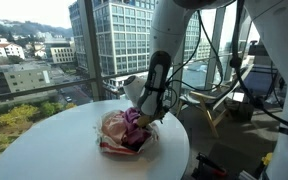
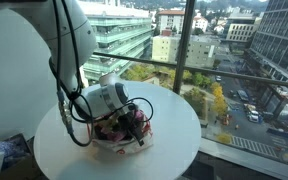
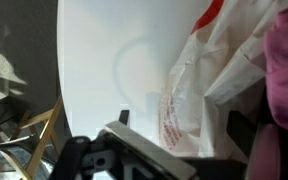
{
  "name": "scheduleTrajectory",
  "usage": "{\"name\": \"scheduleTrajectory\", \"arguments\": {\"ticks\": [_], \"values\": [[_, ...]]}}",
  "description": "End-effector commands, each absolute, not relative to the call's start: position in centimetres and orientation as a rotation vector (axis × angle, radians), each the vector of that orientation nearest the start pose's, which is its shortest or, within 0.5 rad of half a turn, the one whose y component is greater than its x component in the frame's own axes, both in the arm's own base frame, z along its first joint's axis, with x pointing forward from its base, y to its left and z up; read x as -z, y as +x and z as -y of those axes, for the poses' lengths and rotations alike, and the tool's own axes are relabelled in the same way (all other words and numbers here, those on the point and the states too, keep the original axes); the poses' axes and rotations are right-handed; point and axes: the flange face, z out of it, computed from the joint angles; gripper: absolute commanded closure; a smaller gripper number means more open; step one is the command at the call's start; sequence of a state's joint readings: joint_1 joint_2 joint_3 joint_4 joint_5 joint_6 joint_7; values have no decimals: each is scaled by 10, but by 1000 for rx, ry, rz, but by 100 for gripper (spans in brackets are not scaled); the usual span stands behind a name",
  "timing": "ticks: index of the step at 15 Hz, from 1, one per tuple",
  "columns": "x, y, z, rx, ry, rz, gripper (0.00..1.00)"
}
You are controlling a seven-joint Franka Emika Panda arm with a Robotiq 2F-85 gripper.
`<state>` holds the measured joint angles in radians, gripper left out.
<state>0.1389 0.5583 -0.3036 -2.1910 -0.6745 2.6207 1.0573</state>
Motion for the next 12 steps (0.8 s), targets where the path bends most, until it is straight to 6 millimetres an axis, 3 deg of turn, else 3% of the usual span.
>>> {"name": "scheduleTrajectory", "arguments": {"ticks": [1, 2, 3, 4, 8, 12], "values": [[-119, 531, 74, 281, -3425, -982, 0], [-115, 530, 75, 284, -3444, -980, 0], [-113, 529, 76, 283, -3459, -972, 18], [-112, 528, 76, 282, -3466, -959, 27], [-116, 527, 66, 261, -3490, -954, 58], [-130, 526, 47, 214, -3574, -832, 88]]}}
